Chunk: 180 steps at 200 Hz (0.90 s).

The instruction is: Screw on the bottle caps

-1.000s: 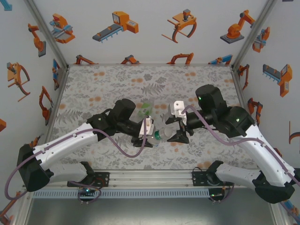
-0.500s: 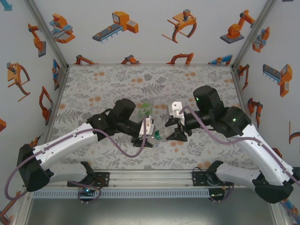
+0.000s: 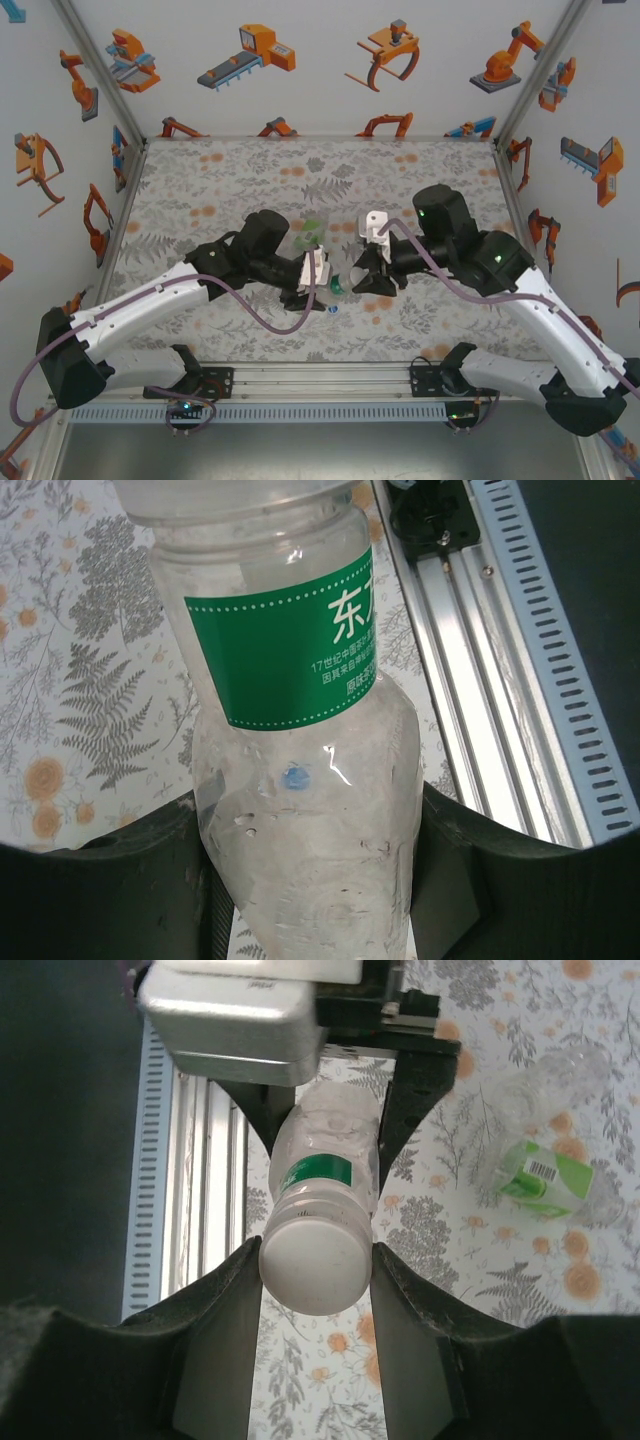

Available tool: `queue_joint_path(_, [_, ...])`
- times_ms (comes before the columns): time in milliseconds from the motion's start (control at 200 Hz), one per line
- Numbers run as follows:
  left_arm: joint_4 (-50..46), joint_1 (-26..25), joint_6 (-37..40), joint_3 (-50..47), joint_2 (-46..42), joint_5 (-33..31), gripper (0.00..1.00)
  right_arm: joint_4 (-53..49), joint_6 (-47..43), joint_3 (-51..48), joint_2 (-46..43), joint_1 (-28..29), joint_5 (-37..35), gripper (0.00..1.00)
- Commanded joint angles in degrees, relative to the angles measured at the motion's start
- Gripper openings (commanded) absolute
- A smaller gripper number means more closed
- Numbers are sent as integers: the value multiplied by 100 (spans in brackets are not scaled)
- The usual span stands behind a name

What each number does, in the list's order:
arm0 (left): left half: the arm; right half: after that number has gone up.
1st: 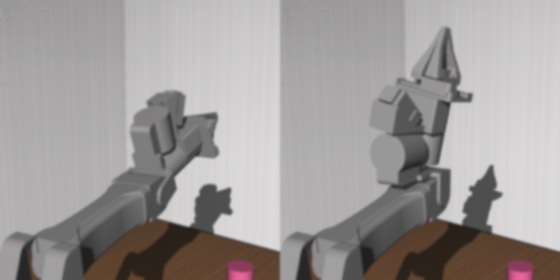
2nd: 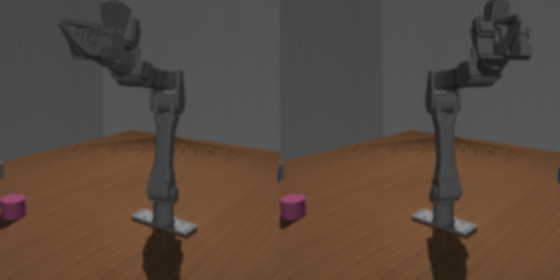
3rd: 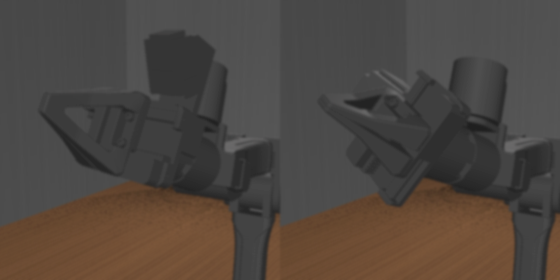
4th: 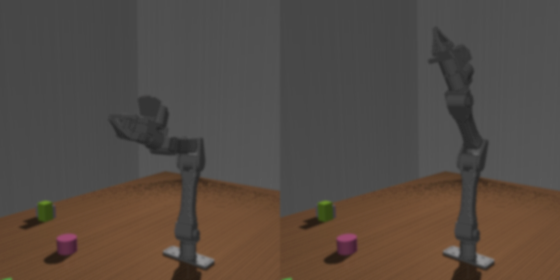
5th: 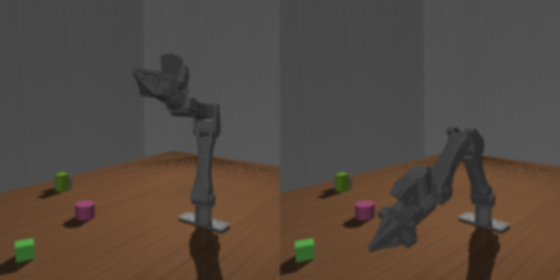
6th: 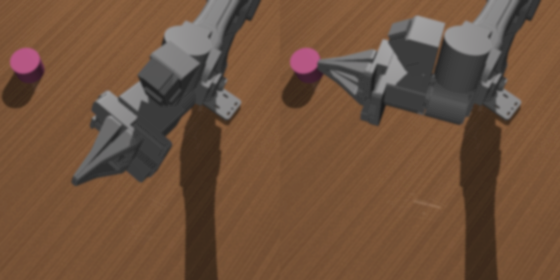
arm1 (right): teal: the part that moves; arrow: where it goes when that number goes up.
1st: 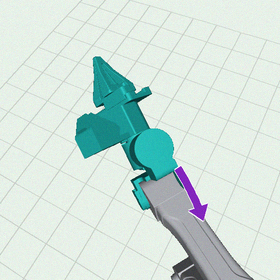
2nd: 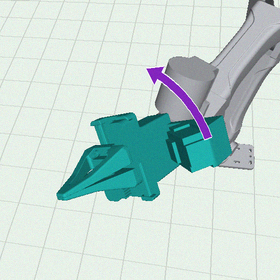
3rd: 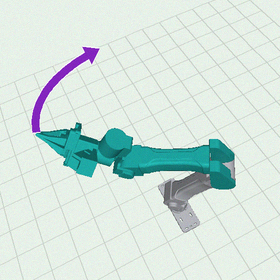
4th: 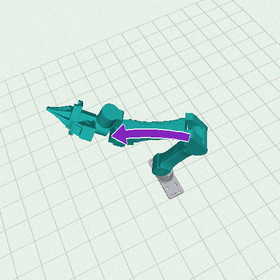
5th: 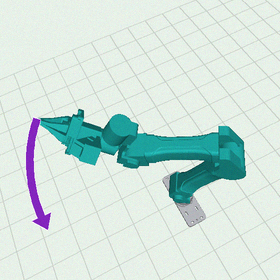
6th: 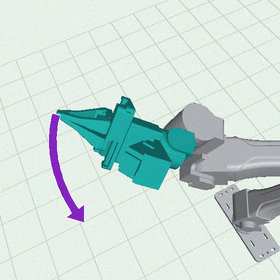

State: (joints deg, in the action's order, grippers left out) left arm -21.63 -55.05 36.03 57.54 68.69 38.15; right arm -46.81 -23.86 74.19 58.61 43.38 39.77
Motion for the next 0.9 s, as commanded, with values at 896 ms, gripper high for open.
queue_joint_path(896, [1294, -6, -267, -140, -13, -585, 0, 1949, 8466, -1640, -671, 39, -2834, 36])
